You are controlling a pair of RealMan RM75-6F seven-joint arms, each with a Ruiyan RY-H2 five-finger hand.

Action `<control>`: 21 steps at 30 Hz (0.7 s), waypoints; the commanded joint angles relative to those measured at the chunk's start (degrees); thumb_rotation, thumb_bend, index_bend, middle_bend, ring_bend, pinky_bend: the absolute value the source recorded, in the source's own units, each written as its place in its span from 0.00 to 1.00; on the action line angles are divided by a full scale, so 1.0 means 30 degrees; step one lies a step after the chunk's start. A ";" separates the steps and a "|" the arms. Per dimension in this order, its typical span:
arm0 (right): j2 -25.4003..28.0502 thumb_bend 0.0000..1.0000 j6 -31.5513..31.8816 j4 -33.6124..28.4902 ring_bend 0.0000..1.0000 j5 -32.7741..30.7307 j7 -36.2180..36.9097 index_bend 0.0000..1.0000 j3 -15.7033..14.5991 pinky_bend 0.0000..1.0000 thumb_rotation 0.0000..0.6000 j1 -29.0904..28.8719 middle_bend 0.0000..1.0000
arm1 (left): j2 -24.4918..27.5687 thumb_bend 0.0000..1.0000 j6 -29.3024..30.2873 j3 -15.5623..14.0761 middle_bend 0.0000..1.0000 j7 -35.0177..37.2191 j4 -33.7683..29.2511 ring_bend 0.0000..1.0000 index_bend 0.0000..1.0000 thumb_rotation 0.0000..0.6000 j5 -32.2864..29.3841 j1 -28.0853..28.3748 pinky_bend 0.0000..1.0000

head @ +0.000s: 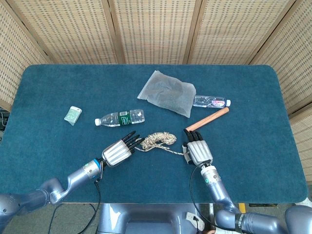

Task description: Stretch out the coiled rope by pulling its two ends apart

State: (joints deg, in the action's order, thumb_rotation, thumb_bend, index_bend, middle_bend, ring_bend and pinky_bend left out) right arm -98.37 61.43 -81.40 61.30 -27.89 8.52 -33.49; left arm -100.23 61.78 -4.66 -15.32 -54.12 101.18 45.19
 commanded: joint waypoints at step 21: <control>0.1679 0.45 0.0679 0.0287 0.00 0.0073 -0.1230 0.72 0.0078 0.00 1.00 0.0163 0.00 | 0.2911 0.44 0.1824 -0.0292 0.00 0.2198 0.2846 0.00 0.82 1.00 -0.0851 -0.1761 0.00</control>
State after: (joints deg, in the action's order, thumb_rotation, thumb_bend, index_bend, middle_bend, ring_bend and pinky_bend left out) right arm -93.51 63.37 -80.71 61.63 -31.42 8.75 -33.09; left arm -91.53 66.99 -5.33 -9.45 -46.47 98.78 40.36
